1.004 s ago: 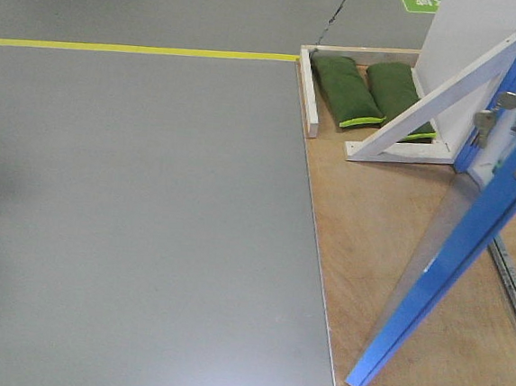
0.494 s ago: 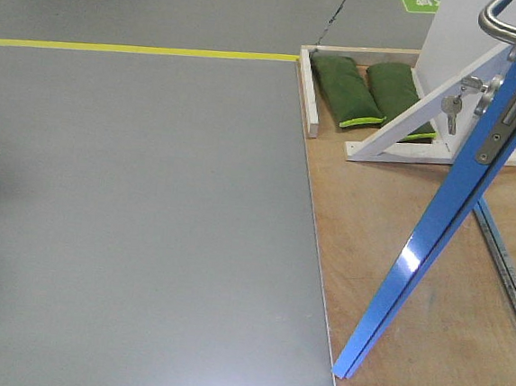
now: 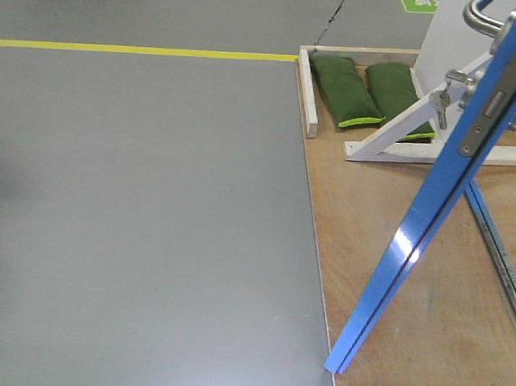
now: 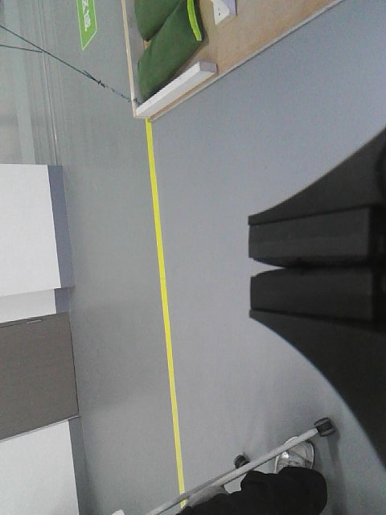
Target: Move to blue door and open it
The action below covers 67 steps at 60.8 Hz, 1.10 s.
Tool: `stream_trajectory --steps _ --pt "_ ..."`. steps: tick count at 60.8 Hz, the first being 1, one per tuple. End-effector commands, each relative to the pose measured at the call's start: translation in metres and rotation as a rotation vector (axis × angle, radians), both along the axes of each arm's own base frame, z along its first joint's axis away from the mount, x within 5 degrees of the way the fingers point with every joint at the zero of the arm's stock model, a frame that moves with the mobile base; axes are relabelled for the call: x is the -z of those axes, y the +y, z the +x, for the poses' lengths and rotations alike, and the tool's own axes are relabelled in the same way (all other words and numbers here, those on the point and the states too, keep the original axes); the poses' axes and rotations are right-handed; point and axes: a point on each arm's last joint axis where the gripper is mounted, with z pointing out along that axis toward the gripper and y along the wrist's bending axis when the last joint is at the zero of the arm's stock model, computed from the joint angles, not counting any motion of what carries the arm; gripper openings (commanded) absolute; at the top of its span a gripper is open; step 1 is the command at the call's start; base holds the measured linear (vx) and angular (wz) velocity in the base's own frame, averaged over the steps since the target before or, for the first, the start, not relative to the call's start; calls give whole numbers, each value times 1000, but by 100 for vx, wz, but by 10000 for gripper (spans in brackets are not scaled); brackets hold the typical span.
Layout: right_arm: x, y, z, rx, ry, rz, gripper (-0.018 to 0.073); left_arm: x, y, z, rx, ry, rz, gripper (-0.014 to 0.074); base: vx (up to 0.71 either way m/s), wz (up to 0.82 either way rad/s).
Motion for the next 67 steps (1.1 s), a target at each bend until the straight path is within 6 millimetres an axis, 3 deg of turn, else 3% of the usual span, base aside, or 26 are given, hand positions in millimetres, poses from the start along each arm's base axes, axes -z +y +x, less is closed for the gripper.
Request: stream_trajectory --steps 1,15,67 --pt "-3 46 -3 -234 51 2 2 -7 0 1 5 -97 -2 70 0 0" --pt "-2 70 -2 -310 58 1 2 -7 0 1 5 -97 -2 70 0 0" --pt "-1 71 -3 -326 69 -1 2 -7 0 1 5 -97 -2 70 0 0"
